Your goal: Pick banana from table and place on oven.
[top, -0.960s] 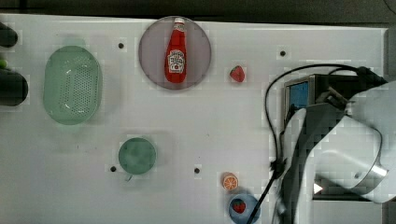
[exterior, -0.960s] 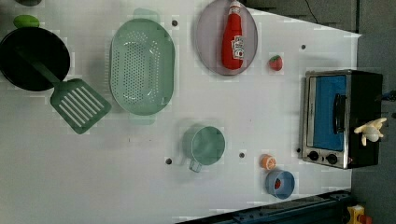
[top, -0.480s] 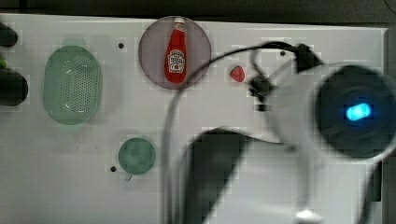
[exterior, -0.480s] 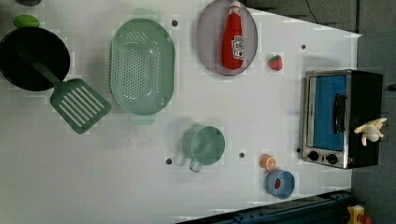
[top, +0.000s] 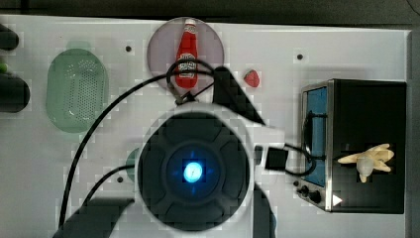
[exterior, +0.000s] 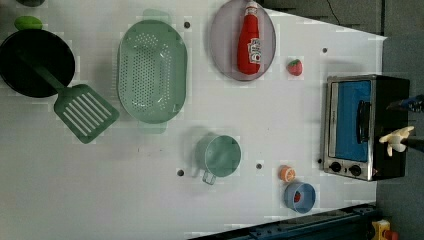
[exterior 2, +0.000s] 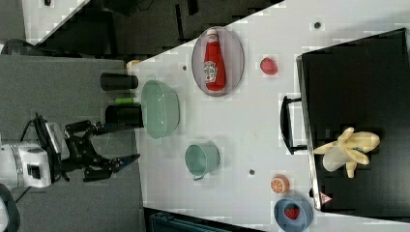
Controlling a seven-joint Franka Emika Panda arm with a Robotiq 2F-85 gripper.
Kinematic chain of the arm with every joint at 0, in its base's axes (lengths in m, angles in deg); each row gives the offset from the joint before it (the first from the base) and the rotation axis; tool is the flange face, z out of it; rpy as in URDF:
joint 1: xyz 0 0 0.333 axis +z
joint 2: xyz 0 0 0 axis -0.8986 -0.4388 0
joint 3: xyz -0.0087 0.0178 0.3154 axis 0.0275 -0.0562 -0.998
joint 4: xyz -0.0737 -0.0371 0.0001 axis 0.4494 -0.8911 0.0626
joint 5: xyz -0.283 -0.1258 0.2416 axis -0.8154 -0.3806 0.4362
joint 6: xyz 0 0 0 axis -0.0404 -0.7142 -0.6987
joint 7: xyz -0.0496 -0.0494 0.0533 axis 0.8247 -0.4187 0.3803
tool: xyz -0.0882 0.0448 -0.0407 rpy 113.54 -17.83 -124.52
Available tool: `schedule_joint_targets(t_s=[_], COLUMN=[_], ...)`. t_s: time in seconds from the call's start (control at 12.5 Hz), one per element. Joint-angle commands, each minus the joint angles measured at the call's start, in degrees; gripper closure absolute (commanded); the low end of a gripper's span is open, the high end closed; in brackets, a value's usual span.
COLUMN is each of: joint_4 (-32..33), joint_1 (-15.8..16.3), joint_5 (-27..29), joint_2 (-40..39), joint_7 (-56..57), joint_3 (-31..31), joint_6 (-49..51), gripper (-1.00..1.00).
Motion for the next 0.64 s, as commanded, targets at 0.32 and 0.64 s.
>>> schedule_joint_targets(t_s=[0.32, 0.64], joint_4=[5.7, 5.9], joint_1=[-2.2, -2.2], joint_5=[-0.8, -0.8], joint_2=[6.0, 6.2], joint_7=[0.6, 0.7], joint_3=[4.0, 4.1], joint_6=[0.7, 0.5], gripper=[-1.00, -1.00])
